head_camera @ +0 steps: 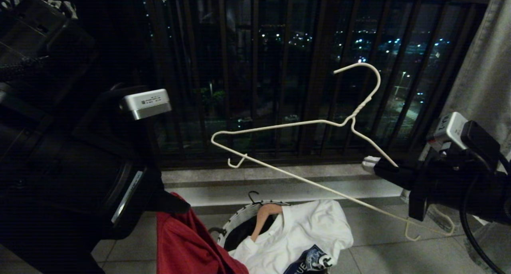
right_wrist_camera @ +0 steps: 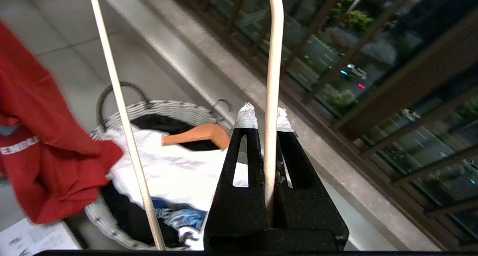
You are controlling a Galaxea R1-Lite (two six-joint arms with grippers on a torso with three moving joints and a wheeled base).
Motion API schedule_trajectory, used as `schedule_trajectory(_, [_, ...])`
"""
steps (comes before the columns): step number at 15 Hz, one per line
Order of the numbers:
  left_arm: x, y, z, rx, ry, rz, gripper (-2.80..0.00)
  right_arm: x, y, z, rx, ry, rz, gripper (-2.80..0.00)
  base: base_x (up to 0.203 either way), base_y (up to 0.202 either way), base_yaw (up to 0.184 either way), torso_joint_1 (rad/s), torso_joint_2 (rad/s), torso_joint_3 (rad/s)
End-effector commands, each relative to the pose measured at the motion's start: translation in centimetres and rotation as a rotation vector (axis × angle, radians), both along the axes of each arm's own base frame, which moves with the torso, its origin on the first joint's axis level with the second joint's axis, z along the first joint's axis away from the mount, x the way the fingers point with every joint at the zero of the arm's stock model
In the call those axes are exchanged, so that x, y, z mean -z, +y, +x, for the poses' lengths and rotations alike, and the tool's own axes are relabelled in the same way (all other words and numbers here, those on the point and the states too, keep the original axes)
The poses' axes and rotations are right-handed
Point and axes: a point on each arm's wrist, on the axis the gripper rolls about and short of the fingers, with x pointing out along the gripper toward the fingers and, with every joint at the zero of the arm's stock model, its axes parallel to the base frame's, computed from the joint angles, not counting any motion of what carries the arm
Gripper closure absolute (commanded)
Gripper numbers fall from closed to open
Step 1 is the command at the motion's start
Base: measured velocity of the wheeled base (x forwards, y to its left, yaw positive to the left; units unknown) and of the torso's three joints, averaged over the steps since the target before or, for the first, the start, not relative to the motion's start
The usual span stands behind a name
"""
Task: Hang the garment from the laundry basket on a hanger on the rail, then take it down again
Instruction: Hang the clothes on the clothes rack
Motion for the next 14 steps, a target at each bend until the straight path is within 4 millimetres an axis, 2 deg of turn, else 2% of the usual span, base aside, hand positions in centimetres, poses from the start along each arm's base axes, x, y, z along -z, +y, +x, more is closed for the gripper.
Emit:
schedule_trajectory(1, [0.8, 0.3, 1.2, -0.024, 0.001, -0.028, 0.00, 0.1, -0.4, 0.5, 0.001, 0.008, -0.002, 0.00, 0.000, 0.000, 0.000, 0.000, 0.00, 0.000])
schedule_trajectory(5, [2.7, 2.2, 5.2, 0.002, -0.034, -0.125, 0.00, 0.5, -0.3, 0.6, -0.013, 0.012, -0.022, 0.00, 0.000, 0.000, 0.000, 0.000, 0.00, 0.000])
schedule_trajectory(10, [3.2, 6.5, 6.6, 0.140, -0.107, -0.245, 0.00, 1.7, -0.1, 1.0, -0.053, 0.023, -0.077, 0.00, 0.000, 0.000, 0.000, 0.000, 0.00, 0.000])
schedule_trajectory(14, [2.6, 6.5, 7.9, 0.140, -0.133, -0.249, 0.00, 2.9, 0.0, 0.7, -0.089, 0.033, -0.123, 0.00, 0.000, 0.000, 0.000, 0.000, 0.00, 0.000])
